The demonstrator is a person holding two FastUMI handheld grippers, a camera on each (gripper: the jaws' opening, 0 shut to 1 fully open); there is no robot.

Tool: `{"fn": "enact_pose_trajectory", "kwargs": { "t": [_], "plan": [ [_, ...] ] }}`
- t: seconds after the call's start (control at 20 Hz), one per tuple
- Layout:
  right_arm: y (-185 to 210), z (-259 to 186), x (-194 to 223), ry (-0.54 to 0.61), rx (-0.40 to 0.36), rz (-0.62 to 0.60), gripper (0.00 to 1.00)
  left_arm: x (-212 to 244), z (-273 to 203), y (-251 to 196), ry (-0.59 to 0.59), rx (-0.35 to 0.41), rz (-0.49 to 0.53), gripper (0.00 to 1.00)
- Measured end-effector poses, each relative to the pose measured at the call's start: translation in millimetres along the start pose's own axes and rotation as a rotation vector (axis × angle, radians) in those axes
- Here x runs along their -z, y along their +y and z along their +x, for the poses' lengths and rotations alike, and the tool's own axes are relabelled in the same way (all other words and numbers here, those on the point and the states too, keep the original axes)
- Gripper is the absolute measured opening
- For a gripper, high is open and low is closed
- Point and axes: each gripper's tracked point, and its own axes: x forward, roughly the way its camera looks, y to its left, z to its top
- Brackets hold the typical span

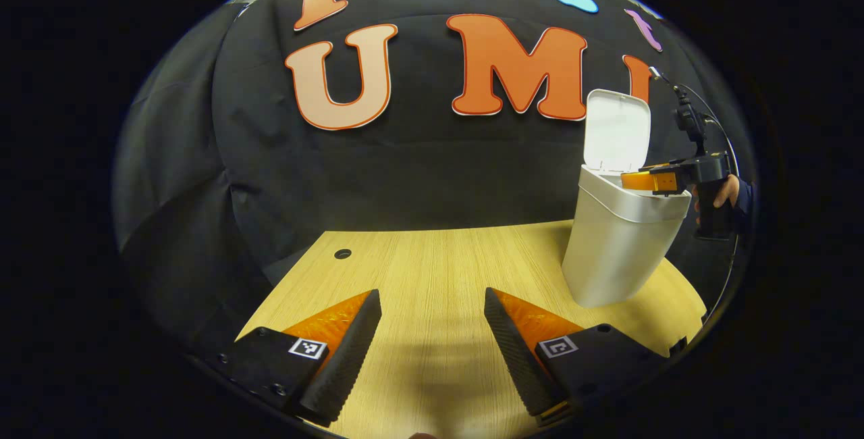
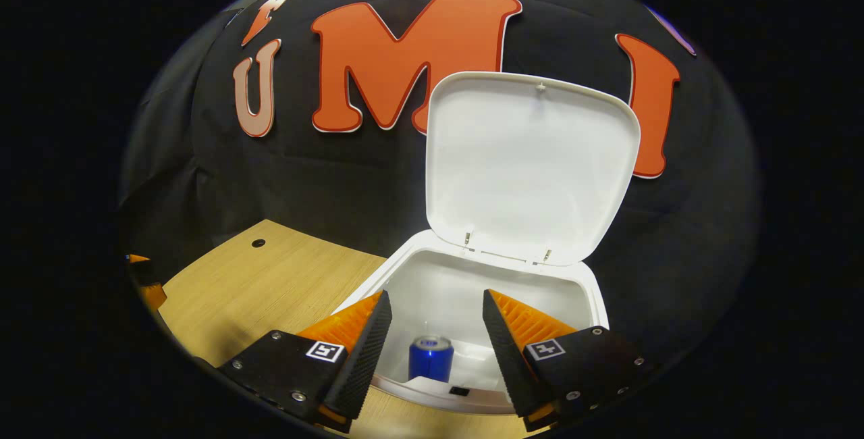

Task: Press the lid of the desktop garbage bin to open it, pick up the crumpled paper on the desktop and throw it into the bin, then pick up the pop can on the desktop and drop it into the bin, and finally close the garbage bin lid.

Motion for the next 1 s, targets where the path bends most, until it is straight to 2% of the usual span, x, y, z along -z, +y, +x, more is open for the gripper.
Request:
{"fn": "enact_pose_trajectory", "kwargs": {
  "t": [0.3, 0.65, 1.0],
  "plan": [
    [-20, -14, -53, -0.098, 0.031, -0.018, 0.82, 2, -1, -5, -0.001, 0.001, 0.029, 0.98],
    [-37, -20, -117, -0.202, 0.080, -0.058, 0.82, 4, -3, -5, -0.002, -0.002, 0.007, 0.98],
    [-51, -20, -180, -0.287, 0.086, -0.070, 0.81, 39, -12, 9, 0.051, -0.047, -0.009, 0.98]
  ]
}}
